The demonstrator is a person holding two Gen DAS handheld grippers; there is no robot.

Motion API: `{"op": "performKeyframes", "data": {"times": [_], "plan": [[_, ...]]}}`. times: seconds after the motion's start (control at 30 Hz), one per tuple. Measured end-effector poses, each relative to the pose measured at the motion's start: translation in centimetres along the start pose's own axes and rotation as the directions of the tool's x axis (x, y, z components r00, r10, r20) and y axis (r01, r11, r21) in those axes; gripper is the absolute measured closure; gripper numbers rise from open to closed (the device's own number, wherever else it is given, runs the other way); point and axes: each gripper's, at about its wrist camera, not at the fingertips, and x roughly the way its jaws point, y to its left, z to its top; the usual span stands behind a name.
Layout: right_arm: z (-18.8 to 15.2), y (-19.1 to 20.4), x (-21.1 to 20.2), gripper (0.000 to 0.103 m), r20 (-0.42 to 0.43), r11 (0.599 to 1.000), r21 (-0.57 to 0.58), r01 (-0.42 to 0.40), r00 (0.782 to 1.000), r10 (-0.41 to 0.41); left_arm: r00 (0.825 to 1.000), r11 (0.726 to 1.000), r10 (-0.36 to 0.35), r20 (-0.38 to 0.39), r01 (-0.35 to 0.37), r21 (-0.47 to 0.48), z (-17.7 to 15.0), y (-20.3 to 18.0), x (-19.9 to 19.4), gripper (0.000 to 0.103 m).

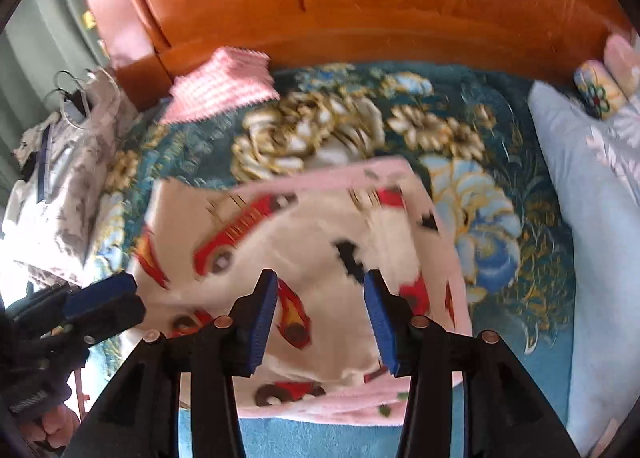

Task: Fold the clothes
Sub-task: 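Lower the pants onto the folded pink blanket and open both grippers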

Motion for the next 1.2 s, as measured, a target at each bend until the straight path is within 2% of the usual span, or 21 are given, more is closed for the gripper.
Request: {"op": "performKeyframes", "data": {"times": [0.1, 0.17, 0.37, 0.47, 0.5, 0.53, 0.6, 0.67, 0.77, 0.83, 0.93, 1.07, 1.13, 1.2], "plan": [[-0.8, -1.4, 1.4, 0.057, -0.023, 0.997, 0.075, 0.036, 0.999, -0.034, 1.000, 0.999, -0.008, -0.022, 0.007, -0.038, -0.4, 1.0, 1.0, 0.074], [-1.1, -1.7, 1.4, 0.057, -0.012, 0.994, 0.100, 0.035, 0.999, -0.034, 1.000, 0.998, -0.017, -0.004, 0.016, -0.052, -0.3, 0.9, 0.3, 0.074], [-3.4, -1.9, -0.9, 0.057, 0.091, 0.989, 0.150, -0.006, 0.996, -0.008, 0.990, 1.000, -0.004, 0.143, 0.004, 0.000, -2.6, -0.7, -4.0, 0.073], [-5.6, -2.2, -1.3, 0.042, 0.117, 0.985, 0.170, 0.021, 0.992, -0.041, 0.979, 1.000, 0.016, 0.205, -0.018, 0.008, -5.0, -1.1, -5.4, 0.073], [-6.3, -2.3, -1.2, 0.040, 0.118, 0.984, 0.174, 0.027, 0.992, -0.048, 0.975, 1.000, 0.024, 0.219, -0.027, 0.010, -5.9, -1.2, -5.5, 0.068], [-7.0, -2.3, -1.0, 0.038, 0.118, 0.984, 0.178, 0.032, 0.992, -0.054, 0.973, 0.999, 0.030, 0.228, -0.035, 0.014, -6.7, -1.3, -5.5, 0.057], [-8.3, -2.4, -0.6, 0.025, 0.115, 0.982, 0.184, 0.044, 0.991, -0.065, 0.970, 0.999, 0.038, 0.240, -0.043, 0.018, -8.2, -1.4, -5.2, 0.046], [-9.6, -2.4, 0.0, 0.018, 0.104, 0.980, 0.190, 0.056, 0.992, -0.077, 0.973, 0.999, 0.032, 0.229, -0.036, 0.012, -9.5, -1.3, -4.5, 0.043], [-11.3, -2.4, 1.0, 0.018, 0.082, 0.977, 0.199, 0.074, 0.992, -0.092, 0.978, 0.997, 0.068, 0.196, -0.071, 0.008, -10.4, -1.4, -3.4, 0.042], [-12.1, -2.4, 1.7, 0.018, 0.070, 0.974, 0.208, 0.090, 0.992, -0.106, 0.977, 0.996, 0.081, 0.196, -0.085, 0.008, -10.9, -1.5, -2.9, 0.031], [-12.9, -2.4, 2.3, 0.017, 0.089, 0.975, 0.204, 0.091, 0.990, -0.111, 0.973, 0.994, 0.103, 0.205, -0.105, 0.001, -11.4, -1.5, -2.2, 0.020], [-13.5, -2.1, 2.6, 0.017, 0.162, 0.979, 0.160, 0.123, 0.975, -0.149, 0.965, 0.989, 0.145, 0.220, -0.144, -0.017, -11.8, -1.5, -1.1, 0.014], [-13.8, -2.0, 2.8, 0.017, 0.199, 0.981, 0.139, 0.138, 0.966, -0.164, 0.960, 0.986, 0.166, 0.228, -0.164, -0.026, -12.1, -1.5, -0.6, 0.001], [-14.1, -1.8, 3.1, 0.017, 0.226, 0.982, 0.120, 0.144, 0.959, -0.169, 0.954, 0.983, 0.184, 0.238, -0.184, -0.020, -12.2, -1.7, -0.2, 0.000]]}}
